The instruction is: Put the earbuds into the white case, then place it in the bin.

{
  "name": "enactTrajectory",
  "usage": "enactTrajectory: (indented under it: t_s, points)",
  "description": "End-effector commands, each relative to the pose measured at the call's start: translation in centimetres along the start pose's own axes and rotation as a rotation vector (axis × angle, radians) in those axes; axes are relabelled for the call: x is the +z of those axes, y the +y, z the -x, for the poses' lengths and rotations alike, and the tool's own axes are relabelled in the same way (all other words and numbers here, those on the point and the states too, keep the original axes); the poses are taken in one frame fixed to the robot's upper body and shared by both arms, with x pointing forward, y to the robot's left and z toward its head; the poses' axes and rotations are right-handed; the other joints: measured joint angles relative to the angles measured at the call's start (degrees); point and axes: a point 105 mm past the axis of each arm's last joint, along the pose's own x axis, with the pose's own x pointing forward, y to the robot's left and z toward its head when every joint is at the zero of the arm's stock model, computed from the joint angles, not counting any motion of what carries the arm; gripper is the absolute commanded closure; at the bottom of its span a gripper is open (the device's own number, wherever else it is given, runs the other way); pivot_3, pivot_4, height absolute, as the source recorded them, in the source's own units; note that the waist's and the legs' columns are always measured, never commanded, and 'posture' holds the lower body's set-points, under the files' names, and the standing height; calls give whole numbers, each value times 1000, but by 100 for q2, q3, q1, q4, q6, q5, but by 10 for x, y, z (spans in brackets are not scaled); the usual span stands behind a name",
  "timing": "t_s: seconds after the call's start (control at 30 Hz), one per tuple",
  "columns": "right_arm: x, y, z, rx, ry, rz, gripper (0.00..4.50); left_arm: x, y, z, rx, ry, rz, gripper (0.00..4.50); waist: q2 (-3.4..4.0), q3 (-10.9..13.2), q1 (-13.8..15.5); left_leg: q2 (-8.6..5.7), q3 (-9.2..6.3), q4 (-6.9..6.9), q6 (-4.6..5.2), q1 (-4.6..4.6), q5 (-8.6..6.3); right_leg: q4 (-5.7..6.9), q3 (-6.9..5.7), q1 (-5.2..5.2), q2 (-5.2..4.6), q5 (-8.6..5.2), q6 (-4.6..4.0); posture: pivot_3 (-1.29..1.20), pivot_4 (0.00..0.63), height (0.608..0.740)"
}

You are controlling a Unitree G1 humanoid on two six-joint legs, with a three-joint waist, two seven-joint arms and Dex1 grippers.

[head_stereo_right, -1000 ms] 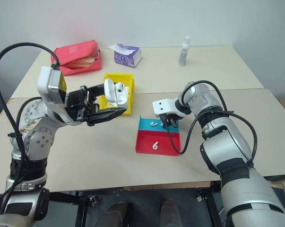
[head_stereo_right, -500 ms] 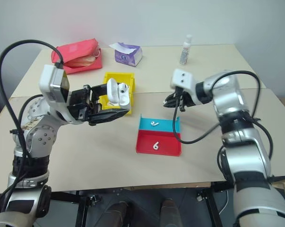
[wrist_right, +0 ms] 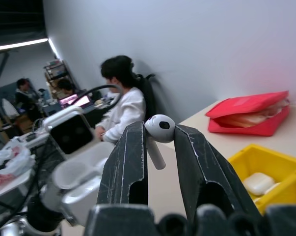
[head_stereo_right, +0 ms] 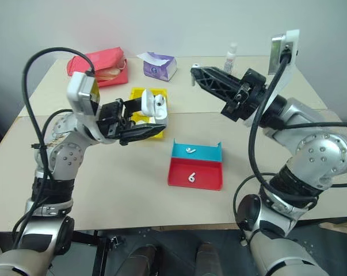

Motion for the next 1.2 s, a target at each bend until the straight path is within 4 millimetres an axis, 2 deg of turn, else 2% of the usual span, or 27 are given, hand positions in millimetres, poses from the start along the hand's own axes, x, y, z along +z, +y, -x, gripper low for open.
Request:
enactTrajectory:
  t_s: [0.03, 0.27, 0.47, 1.2]
  points:
    - [4, 25, -5, 82, -19, 34, 3896, 8, -1, -8, -33, -23, -45, 1711, 0, 0, -8, 0, 1, 0, 0, 0, 0, 0, 0, 0, 0, 0, 0, 0, 150, 740]
    - [-6, 40, -7, 154, 31, 29, 3896, 6, 1, -10, -33, -23, -55, 1711, 1, -1, -13, 2, 1, 0, 0, 1, 1, 1, -1, 0, 1, 0, 0, 0, 150, 740]
    - [-17, 35, -2, 122, 87, 34, 3896, 9, -1, -9, -34, -28, -66, 1711, 1, -1, -12, -1, 2, 1, 3, 1, 0, 0, -1, 2, 0, 0, 0, 0, 150, 740]
    - [-28, 35, 2, 113, 142, 79, 3896, 14, -7, -12, -82, -25, -75, 1711, 0, 0, -10, 3, 7, 3, 5, 2, -1, -4, -3, 6, 3, 0, 0, 0, 150, 740]
